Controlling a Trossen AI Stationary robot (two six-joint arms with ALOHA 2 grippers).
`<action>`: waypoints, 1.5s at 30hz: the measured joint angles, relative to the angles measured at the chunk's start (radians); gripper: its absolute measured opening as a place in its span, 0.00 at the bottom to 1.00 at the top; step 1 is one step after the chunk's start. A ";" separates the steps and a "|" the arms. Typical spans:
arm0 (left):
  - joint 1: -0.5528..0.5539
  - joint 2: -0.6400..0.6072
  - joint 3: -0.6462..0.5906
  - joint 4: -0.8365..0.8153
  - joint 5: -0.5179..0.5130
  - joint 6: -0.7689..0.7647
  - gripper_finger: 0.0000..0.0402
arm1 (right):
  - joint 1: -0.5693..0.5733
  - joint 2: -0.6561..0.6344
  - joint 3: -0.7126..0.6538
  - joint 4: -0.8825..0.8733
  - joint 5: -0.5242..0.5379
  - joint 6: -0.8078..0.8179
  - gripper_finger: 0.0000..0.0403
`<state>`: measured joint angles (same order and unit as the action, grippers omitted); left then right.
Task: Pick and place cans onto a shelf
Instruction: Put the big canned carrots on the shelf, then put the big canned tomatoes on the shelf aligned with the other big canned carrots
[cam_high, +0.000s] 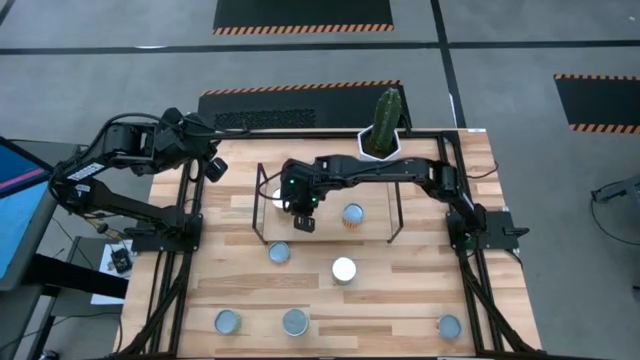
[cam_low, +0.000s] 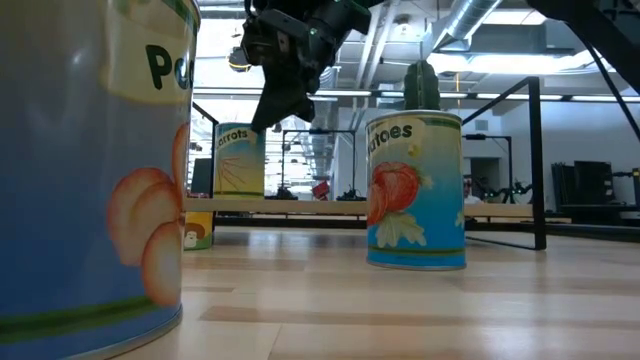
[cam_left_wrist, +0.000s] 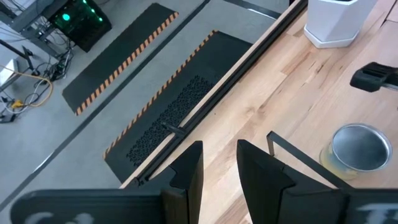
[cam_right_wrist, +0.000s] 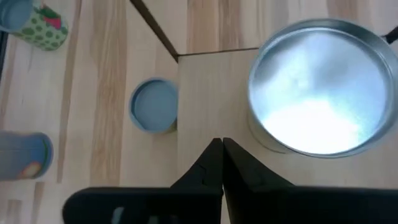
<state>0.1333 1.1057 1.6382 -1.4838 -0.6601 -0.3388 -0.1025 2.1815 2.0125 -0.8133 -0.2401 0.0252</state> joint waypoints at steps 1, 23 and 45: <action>0.000 0.000 0.000 0.000 0.000 -0.003 0.22 | -0.003 0.000 0.000 0.000 0.000 0.000 0.04; 0.000 0.000 0.000 0.000 -0.001 -0.021 0.22 | -0.097 0.000 0.000 0.052 0.066 0.084 0.05; 0.000 0.000 0.000 0.000 0.008 -0.021 0.22 | -0.026 -0.122 0.000 -0.465 -0.093 0.242 0.09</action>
<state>0.1333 1.1057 1.6382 -1.4841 -0.6518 -0.3596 -0.1285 2.0594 2.0125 -1.2787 -0.3327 0.2675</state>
